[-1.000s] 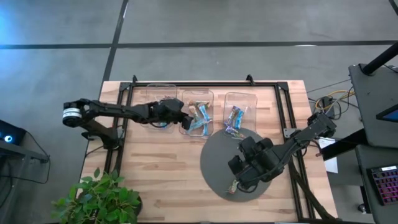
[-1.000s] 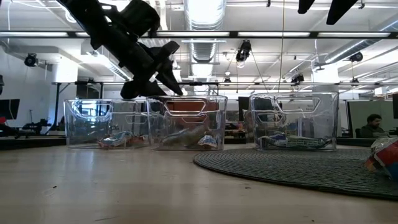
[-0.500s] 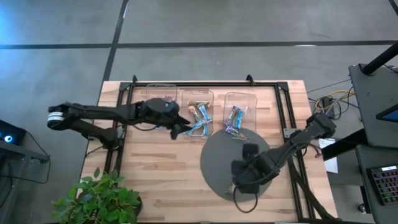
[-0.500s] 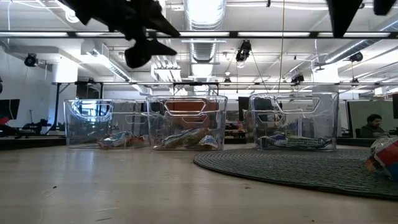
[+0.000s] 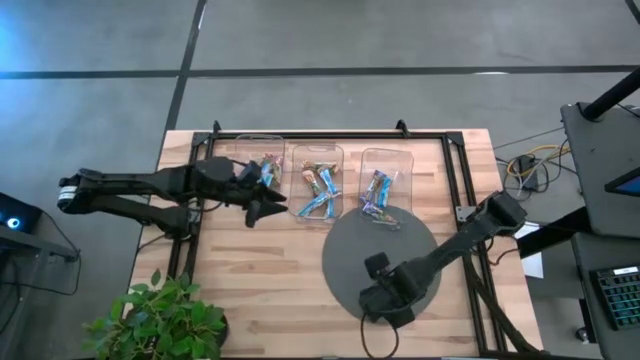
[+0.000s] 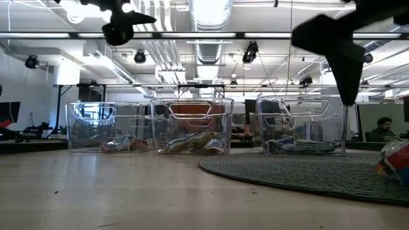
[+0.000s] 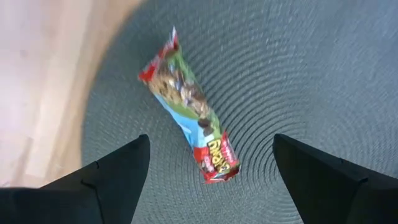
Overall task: Pick and place Granola Bars by type
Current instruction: Put the red snack bar into the left transparent bin
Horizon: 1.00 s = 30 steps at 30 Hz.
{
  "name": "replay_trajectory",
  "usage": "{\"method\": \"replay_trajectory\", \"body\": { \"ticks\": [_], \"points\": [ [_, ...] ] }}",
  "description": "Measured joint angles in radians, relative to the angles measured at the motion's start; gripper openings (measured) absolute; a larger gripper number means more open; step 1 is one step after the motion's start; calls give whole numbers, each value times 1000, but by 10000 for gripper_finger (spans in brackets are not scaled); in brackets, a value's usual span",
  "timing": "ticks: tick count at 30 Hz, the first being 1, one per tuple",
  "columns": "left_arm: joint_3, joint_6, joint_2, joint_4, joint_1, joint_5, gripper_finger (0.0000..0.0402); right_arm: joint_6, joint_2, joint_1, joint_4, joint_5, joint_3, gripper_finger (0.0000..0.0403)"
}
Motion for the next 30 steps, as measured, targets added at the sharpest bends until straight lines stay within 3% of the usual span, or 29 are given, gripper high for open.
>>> {"method": "replay_trajectory", "body": {
  "ticks": [8, 13, 26, 30],
  "points": [
    [-1, -17, -47, -44, -6, -21, 183, -4, 65, 1, 9, -3, -50, 325],
    [-2, -17, -47, -58, -7, -28, 183, 13, 98, -3, 21, -69, -87, 325],
    [-2, -13, -32, -53, -8, -28, 183, 58, 99, -76, 73, -91, -110, 324],
    [-2, -13, -27, -53, -8, -28, 183, 54, 96, -95, 83, -117, -136, 300]
  ]
}}
